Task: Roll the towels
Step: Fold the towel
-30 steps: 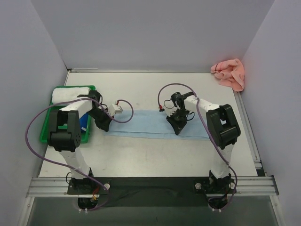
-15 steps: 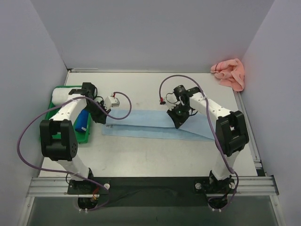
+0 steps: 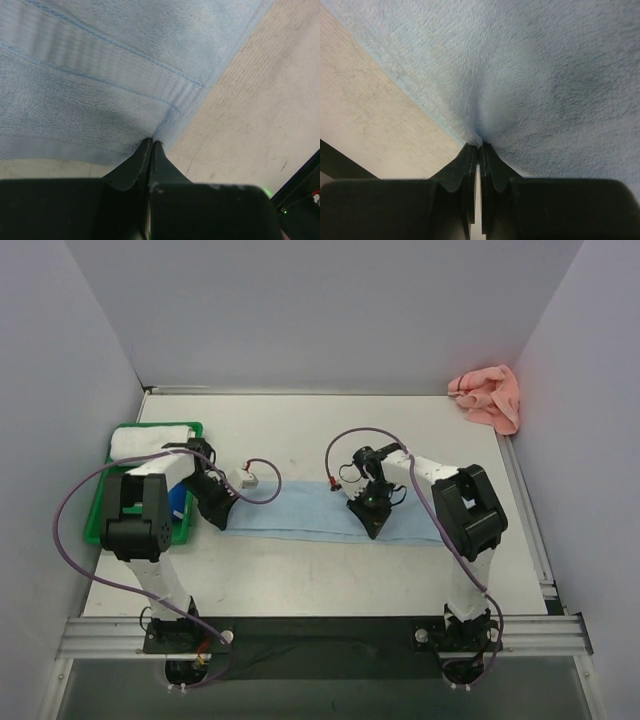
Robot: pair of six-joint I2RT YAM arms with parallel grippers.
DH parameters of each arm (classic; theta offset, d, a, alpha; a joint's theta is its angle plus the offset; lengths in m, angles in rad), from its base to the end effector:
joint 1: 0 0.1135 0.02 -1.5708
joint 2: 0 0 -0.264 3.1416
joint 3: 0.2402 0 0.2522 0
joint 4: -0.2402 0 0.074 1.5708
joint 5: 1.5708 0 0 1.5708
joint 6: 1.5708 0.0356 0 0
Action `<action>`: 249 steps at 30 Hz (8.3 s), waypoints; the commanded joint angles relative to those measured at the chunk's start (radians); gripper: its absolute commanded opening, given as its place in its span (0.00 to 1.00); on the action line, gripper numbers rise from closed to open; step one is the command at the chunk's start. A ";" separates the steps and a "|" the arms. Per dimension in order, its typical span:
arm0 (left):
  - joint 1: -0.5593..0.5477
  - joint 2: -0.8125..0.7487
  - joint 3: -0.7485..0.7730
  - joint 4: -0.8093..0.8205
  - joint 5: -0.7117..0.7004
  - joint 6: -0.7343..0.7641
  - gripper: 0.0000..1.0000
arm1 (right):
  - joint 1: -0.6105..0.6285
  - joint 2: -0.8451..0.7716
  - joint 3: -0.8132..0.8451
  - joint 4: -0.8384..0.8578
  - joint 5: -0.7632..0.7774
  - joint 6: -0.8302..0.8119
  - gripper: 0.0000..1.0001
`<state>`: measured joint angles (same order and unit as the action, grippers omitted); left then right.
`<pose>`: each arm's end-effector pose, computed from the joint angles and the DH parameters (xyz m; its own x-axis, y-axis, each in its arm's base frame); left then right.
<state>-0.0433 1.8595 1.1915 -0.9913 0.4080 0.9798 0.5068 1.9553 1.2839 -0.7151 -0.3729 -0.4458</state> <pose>0.3143 -0.0278 0.1557 -0.5506 0.7868 -0.2789 0.8290 0.4760 -0.2936 0.3153 0.1899 0.1475 -0.5554 -0.7676 -0.3198 -0.8311 0.4997 0.2441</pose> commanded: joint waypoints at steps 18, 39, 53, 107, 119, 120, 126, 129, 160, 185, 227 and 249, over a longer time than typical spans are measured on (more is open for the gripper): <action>0.022 -0.075 0.210 -0.021 0.061 -0.052 0.00 | -0.097 -0.054 0.186 -0.090 0.000 0.035 0.00; 0.037 -0.023 0.057 0.014 -0.034 0.013 0.32 | -0.016 0.001 0.074 -0.104 -0.017 -0.007 0.35; -0.086 -0.085 0.145 0.140 0.066 -0.312 0.52 | -0.430 -0.001 0.159 -0.219 -0.066 0.137 0.25; -0.084 -0.080 0.160 0.207 -0.051 -0.584 0.73 | -0.766 0.341 0.531 -0.276 0.195 0.306 0.14; -0.069 -0.123 0.146 0.189 0.025 -0.587 0.73 | -0.858 0.261 0.542 -0.282 0.227 0.220 0.47; -0.069 -0.123 0.148 0.191 0.028 -0.589 0.73 | -0.861 0.258 0.537 -0.282 0.223 0.225 0.47; -0.072 -0.120 0.168 0.186 0.031 -0.595 0.73 | -0.861 0.315 0.526 -0.294 0.195 0.246 0.46; -0.072 -0.123 0.175 0.183 0.032 -0.602 0.73 | -0.867 0.356 0.545 -0.319 0.172 0.254 0.45; -0.144 0.070 0.046 0.339 0.233 -0.814 0.33 | -0.449 0.217 0.637 -0.403 -0.172 0.337 0.00; -0.144 0.107 0.028 0.349 0.222 -0.817 0.32 | -0.232 0.366 0.770 -0.351 -0.233 0.475 0.00; -0.156 -0.069 -0.026 0.382 0.252 -0.765 0.50 | -0.335 0.324 0.643 -0.300 -0.143 0.372 0.33; -0.155 -0.013 -0.024 0.390 0.252 -0.771 0.50 | -0.254 0.283 0.588 -0.316 -0.366 0.429 0.47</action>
<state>-0.1959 1.8397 1.1450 -0.6319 0.6502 0.2142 0.2379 2.3188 1.8725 -0.9733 -0.6079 -0.0418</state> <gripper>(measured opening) 0.497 0.476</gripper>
